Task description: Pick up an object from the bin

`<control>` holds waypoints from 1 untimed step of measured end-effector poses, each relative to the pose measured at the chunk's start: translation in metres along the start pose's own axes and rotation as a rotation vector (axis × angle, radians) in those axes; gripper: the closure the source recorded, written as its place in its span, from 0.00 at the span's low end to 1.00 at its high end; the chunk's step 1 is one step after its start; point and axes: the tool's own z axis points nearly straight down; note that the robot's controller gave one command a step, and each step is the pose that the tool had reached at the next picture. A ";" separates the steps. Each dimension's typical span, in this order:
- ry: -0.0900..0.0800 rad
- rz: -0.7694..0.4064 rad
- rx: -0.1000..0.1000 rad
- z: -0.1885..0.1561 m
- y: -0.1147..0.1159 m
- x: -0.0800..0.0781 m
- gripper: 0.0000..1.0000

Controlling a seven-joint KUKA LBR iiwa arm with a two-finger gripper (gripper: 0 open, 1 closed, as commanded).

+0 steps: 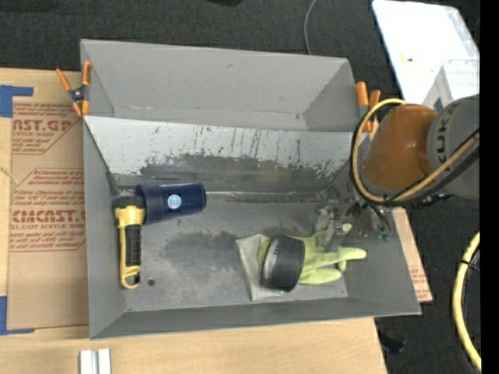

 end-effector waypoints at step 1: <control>-0.002 -0.001 0.000 -0.009 0.001 -0.001 1.00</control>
Offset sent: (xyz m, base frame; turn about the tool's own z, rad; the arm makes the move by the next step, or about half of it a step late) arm 0.0007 0.0005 0.0520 -0.0004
